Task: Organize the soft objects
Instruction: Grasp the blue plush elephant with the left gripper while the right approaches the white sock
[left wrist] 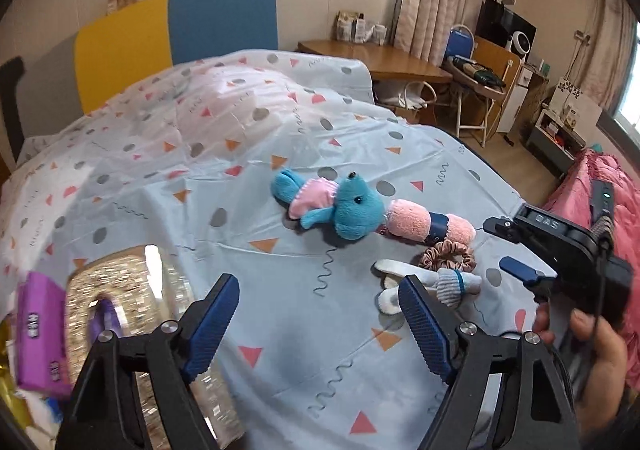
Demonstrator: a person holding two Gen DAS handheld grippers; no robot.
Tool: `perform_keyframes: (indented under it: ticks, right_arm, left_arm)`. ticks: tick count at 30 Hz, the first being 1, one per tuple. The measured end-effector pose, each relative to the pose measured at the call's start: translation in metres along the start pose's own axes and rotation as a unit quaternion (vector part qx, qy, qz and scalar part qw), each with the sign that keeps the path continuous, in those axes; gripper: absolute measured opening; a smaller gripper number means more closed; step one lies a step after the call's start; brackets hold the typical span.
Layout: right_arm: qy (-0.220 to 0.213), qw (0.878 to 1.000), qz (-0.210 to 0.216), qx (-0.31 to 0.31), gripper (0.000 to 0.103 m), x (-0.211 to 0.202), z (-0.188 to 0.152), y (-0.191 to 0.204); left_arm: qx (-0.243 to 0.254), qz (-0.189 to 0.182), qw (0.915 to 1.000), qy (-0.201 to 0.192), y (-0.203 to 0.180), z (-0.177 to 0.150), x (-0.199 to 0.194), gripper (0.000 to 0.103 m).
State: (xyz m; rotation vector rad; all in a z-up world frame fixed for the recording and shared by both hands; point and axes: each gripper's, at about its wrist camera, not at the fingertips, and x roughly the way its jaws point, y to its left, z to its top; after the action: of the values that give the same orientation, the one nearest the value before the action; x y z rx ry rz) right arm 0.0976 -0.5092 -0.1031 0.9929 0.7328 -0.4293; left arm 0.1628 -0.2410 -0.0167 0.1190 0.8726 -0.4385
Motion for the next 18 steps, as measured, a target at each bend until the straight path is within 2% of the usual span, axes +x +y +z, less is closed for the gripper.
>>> perform_keyframes:
  ticks: [10,14,18]
  right_arm:
    - [0.023,0.999,0.025,0.018,0.063,0.005,-0.001,-0.005]
    - [0.032,0.999,0.032,0.017,0.063,0.008,-0.002,-0.003]
    - [0.039,0.998,0.038,0.014,0.063,0.009,-0.004,-0.002]
  left_arm:
    - [-0.031,0.003,0.9993,0.022,-0.016,0.045,0.08,0.083]
    - [-0.017,0.017,0.9997,0.002,-0.028,0.062,0.102,0.083]
    - [0.002,0.023,0.9997,0.013,-0.036,0.075,0.131,0.083]
